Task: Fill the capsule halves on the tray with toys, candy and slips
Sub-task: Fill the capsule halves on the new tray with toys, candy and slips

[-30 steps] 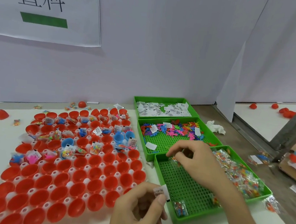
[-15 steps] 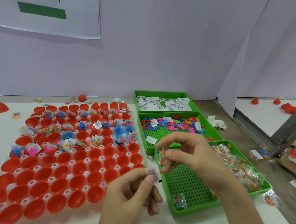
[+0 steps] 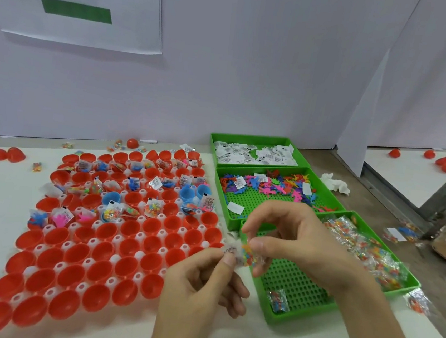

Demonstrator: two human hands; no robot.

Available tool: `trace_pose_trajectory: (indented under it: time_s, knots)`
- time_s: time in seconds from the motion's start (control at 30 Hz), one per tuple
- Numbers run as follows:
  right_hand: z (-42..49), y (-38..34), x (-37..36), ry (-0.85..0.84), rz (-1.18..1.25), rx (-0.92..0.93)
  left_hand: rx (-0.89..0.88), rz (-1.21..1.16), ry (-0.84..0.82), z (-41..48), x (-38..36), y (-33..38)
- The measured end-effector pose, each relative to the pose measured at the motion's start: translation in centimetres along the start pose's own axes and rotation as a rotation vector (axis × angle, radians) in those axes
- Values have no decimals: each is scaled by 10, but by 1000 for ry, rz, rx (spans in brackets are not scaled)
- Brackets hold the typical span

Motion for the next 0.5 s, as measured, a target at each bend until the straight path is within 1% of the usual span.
trace_pose_trajectory:
  time_s: [0.1,0.17,0.3,0.4,0.43,0.5]
  knots:
    - [2,2,-5,26,-89,-33,-12,3,-28,-1,-1,1]
    - [2,2,-6,45,-104,-33,-15,4,-37,-2,-2,3]
    - [0,-1,-5,19,-102,-20,-25,10,-69,-4,-7,4]
    - [-1,-3,-3,-1,-120,-12,-80,93,-78,-4,-7,4]
    - [-1,-3,-2,15,-126,-7,-98,117,-82,-5,-6,4]
    - [1,-3,3,107,-117,15,-133,166,-87,-7,-6,3]
Point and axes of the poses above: each hand's wrist, its own z-axis towards the middle knuckle, its own x-axis out of the back of the hand, y = z × x, the point moved 5 cm from there along z, towards the middle knuckle
